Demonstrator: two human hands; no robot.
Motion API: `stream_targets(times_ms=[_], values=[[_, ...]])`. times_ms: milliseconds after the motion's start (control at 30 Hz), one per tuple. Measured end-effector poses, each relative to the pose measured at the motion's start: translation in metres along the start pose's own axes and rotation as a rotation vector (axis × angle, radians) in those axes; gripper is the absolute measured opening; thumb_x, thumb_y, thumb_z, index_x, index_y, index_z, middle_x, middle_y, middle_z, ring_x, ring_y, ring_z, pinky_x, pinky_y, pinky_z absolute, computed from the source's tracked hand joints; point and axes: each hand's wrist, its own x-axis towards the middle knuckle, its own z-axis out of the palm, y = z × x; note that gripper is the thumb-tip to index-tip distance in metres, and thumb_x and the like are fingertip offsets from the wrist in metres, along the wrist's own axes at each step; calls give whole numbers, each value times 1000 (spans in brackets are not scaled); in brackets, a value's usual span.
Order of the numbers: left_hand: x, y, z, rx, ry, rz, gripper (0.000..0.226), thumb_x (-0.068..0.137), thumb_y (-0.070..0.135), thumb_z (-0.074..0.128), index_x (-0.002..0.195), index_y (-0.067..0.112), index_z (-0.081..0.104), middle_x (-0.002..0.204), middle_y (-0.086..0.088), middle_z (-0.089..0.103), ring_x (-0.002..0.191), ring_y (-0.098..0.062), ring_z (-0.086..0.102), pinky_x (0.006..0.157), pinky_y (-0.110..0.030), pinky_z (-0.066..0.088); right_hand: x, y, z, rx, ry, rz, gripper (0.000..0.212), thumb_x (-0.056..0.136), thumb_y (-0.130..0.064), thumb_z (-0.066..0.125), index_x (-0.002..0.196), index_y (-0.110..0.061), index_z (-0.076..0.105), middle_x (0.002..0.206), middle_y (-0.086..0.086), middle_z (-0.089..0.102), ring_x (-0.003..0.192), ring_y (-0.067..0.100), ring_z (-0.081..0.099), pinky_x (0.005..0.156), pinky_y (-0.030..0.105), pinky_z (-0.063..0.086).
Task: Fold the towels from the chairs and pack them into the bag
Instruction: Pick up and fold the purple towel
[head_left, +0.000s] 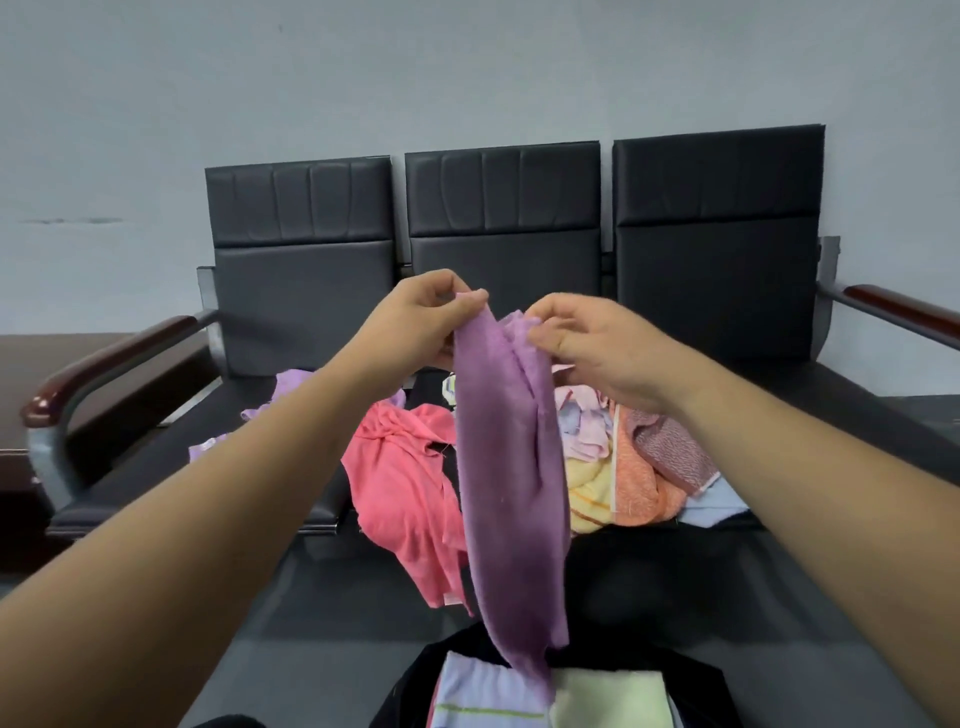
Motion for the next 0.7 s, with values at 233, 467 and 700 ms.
stream_targets(times_ms=[233, 467, 700], values=[[-2, -44, 7, -485, -156, -62, 36, 98, 32, 63, 115, 0, 63, 103, -16, 64, 97, -29, 62, 85, -34, 53, 15, 14, 9, 383, 207, 1, 14, 103, -5, 52, 101, 0, 65, 94, 13, 68, 87, 20, 66, 81, 33, 58], [-41, -139, 38, -63, -565, -317, 20, 92, 24, 72, 104, 9, 74, 104, -11, 74, 102, -17, 69, 102, -37, 49, 27, 33, -4, 571, 366, 62, 12, 100, -3, 59, 97, 1, 69, 88, 11, 72, 85, 19, 71, 85, 33, 61], [-57, -175, 87, -202, -515, -417, 60, 79, 48, 75, 130, 17, 63, 131, -2, 68, 125, -18, 62, 108, -39, 48, 32, 64, 10, 165, 347, 151, 13, 100, -13, 63, 100, -5, 74, 91, 6, 72, 88, 21, 69, 84, 46, 60]])
